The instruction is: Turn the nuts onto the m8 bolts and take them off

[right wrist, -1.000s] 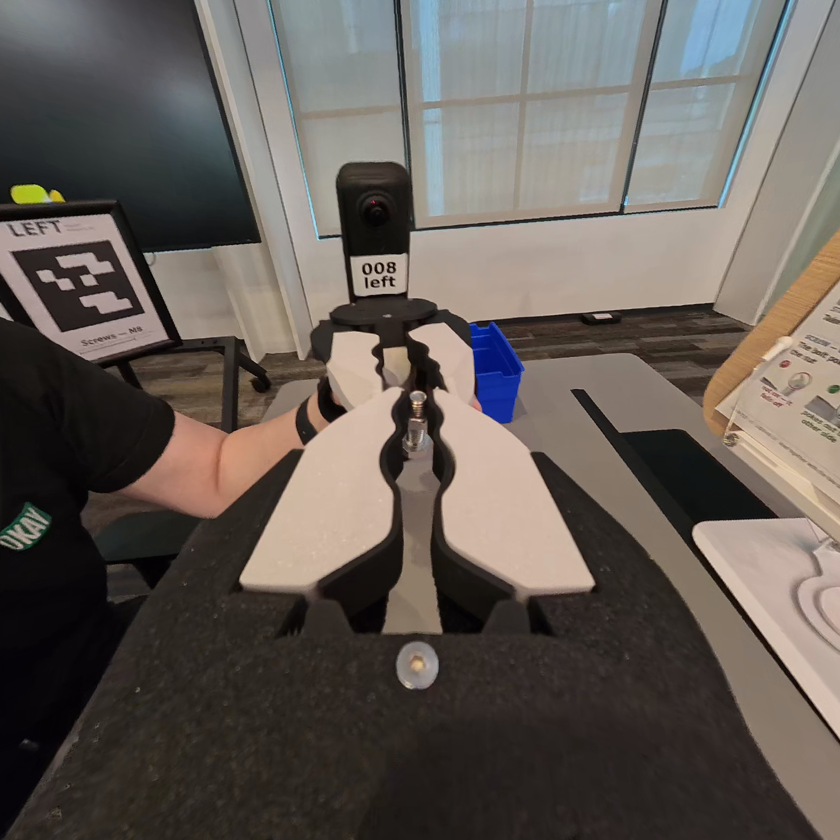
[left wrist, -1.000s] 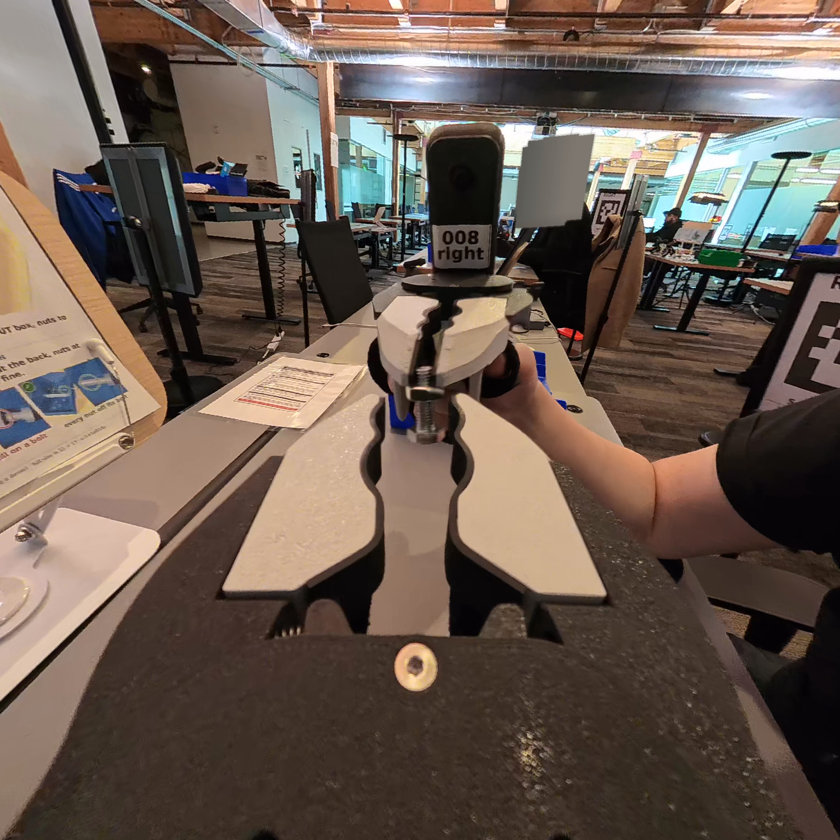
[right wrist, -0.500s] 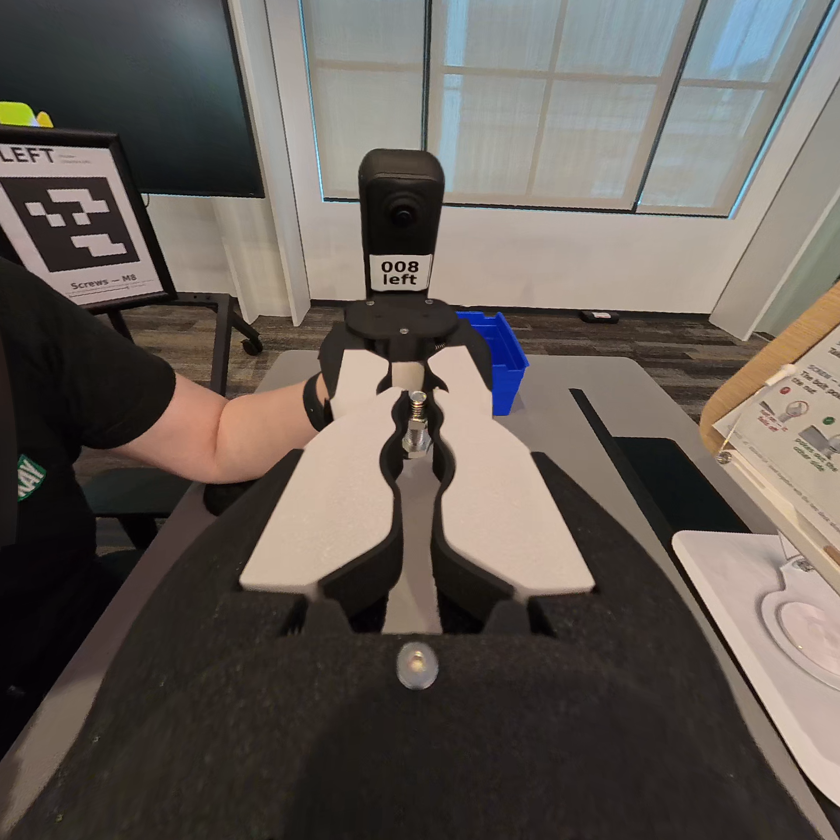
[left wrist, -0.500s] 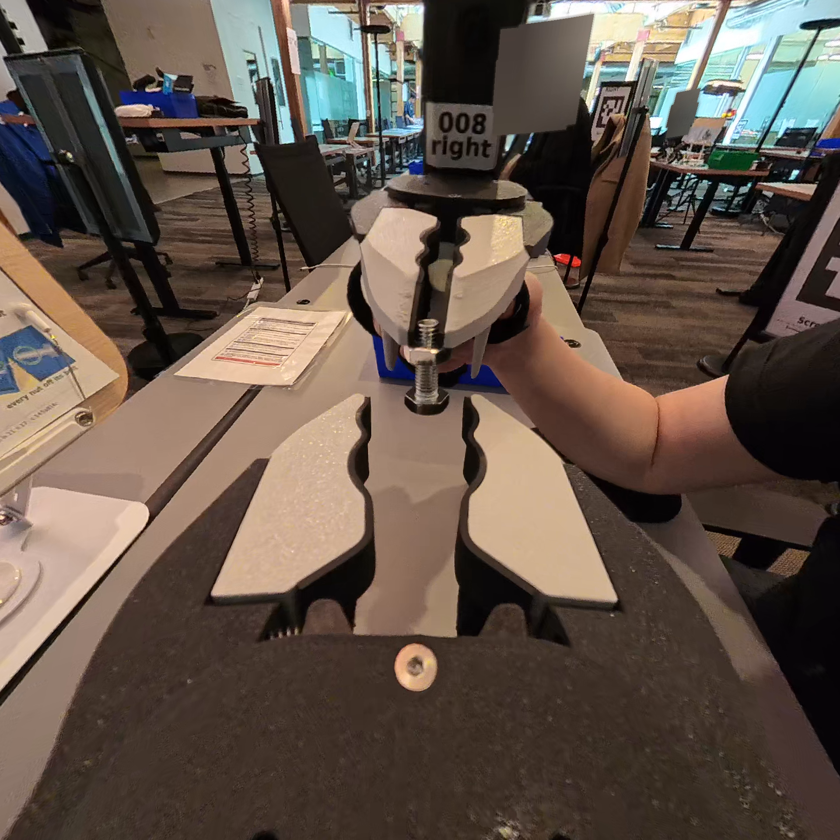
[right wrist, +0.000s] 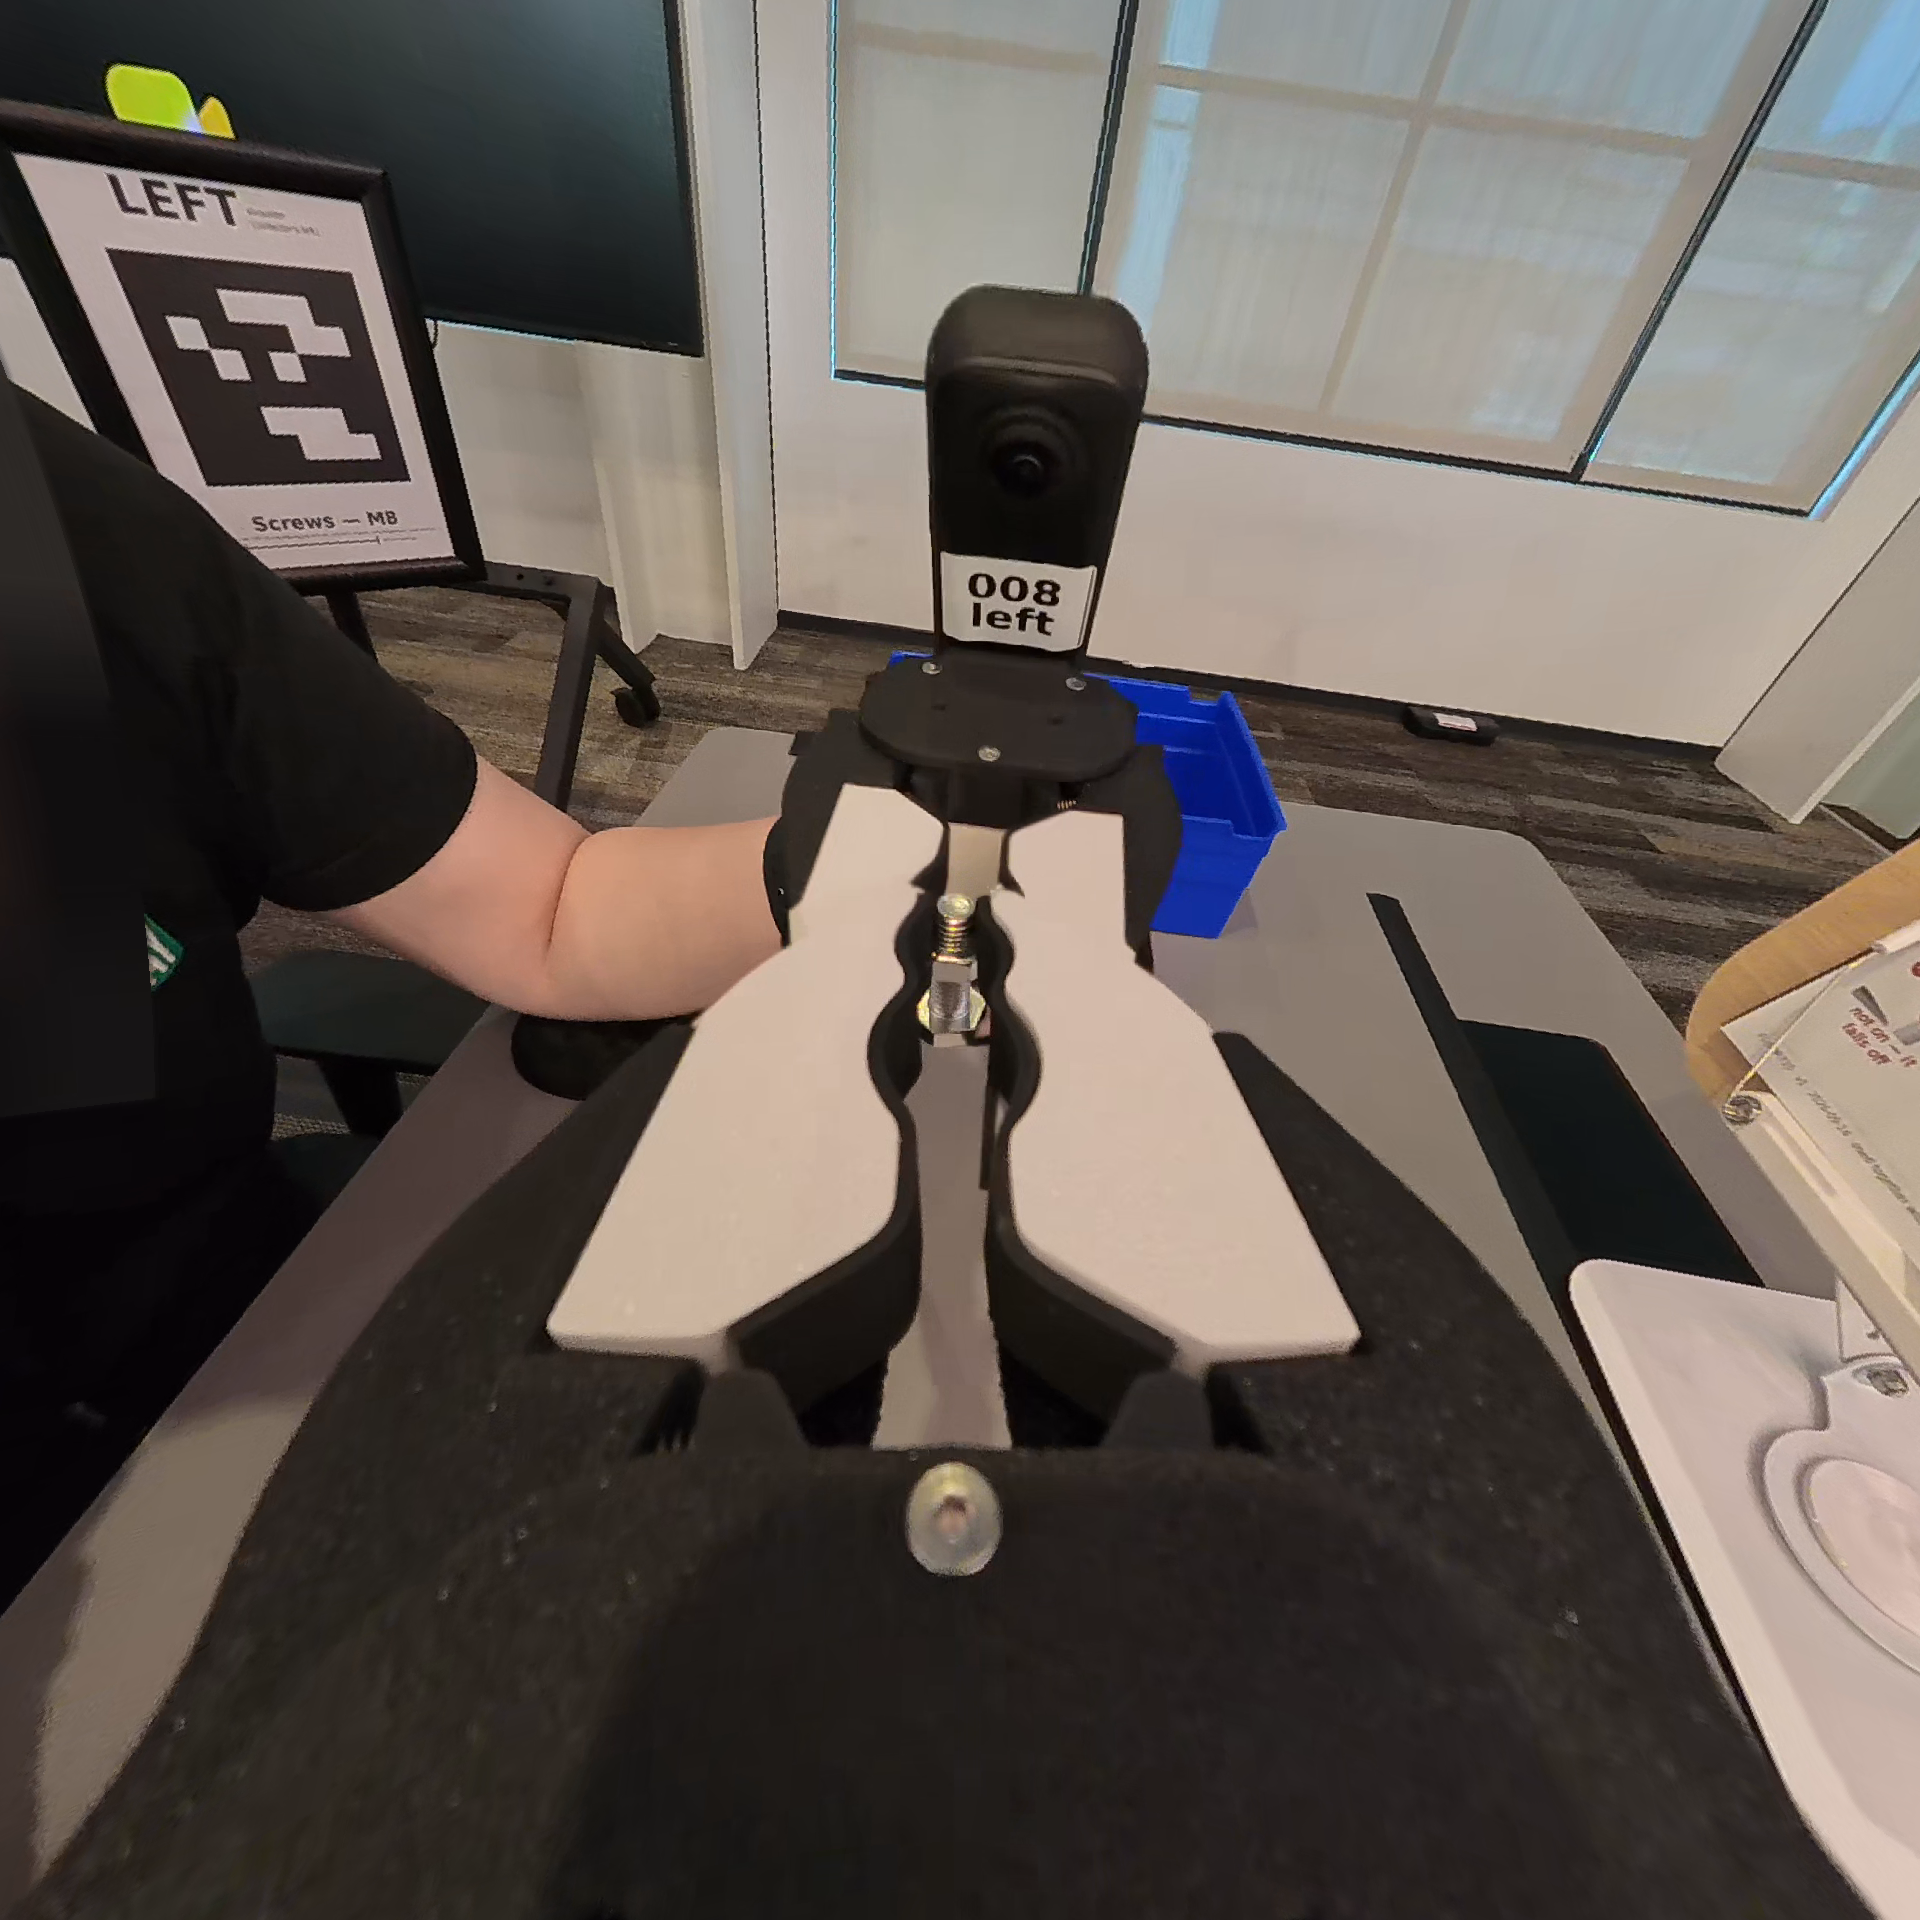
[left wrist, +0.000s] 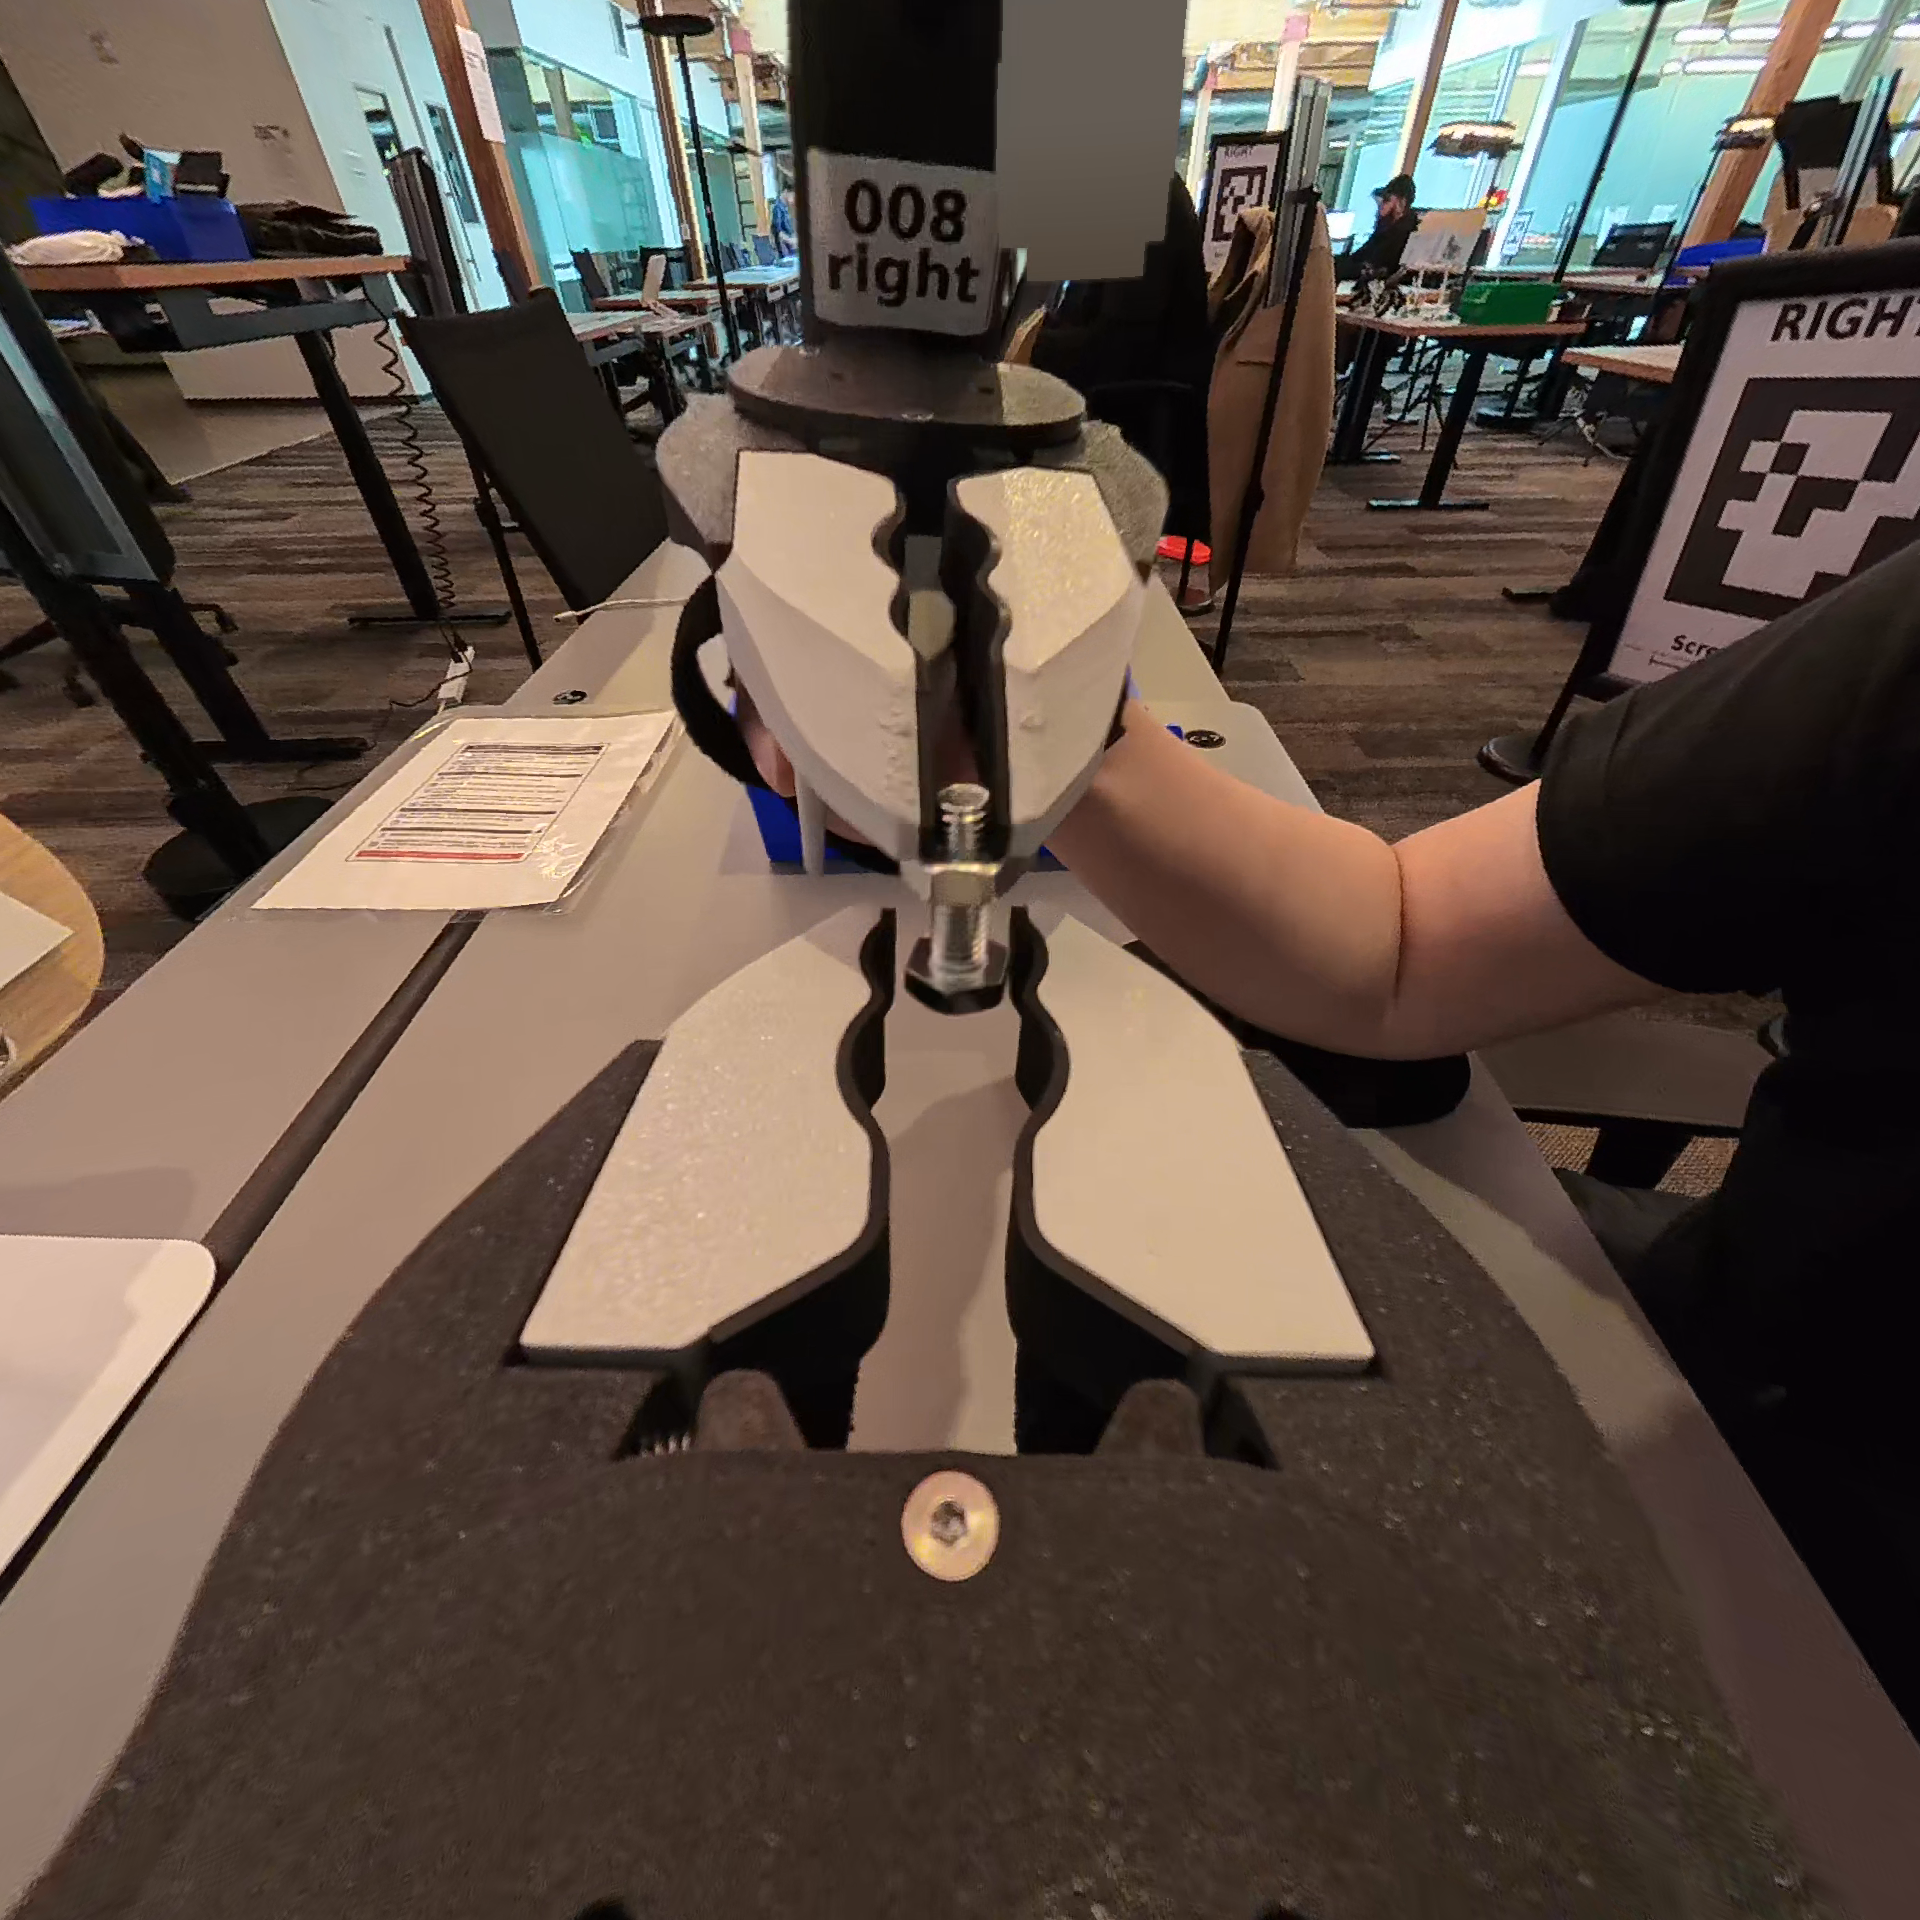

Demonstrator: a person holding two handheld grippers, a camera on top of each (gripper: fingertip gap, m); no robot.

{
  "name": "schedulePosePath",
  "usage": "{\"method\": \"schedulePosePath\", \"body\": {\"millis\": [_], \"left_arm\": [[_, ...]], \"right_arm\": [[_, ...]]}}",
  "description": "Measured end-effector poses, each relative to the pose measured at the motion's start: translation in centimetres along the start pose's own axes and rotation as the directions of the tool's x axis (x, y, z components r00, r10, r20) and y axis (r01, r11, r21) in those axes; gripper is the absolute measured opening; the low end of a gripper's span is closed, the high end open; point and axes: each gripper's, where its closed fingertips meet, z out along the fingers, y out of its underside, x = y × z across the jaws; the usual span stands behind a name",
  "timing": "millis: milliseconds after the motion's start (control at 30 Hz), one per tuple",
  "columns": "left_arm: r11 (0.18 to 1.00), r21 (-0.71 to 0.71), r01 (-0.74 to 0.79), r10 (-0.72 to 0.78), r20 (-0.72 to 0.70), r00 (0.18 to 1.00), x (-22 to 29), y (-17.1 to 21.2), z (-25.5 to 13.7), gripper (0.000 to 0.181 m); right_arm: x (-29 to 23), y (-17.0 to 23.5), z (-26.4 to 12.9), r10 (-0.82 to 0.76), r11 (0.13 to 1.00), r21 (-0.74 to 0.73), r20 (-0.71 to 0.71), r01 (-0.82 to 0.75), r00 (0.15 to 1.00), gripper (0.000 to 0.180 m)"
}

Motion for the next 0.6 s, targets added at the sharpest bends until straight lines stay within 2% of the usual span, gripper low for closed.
{"method": "schedulePosePath", "body": {"millis": [233, 600], "left_arm": [[1.000, 0.009, -0.005, 0.005, 0.001, 1.000, -0.07, -0.04, -0.06, 0.012], [1.000, 0.022, -0.022, 0.021, 0.018, 1.000, -0.07, -0.42, -0.06, 0.012]], "right_arm": [[0.08, -0.17, -0.17, -0.006, 1.000, 0.013, -0.007, 0.006, 1.000, 0.007], [0.05, -0.03, -0.17, -0.009, 1.000, 0.007, -0.001, 0.009, 1.000, 0.007]]}}
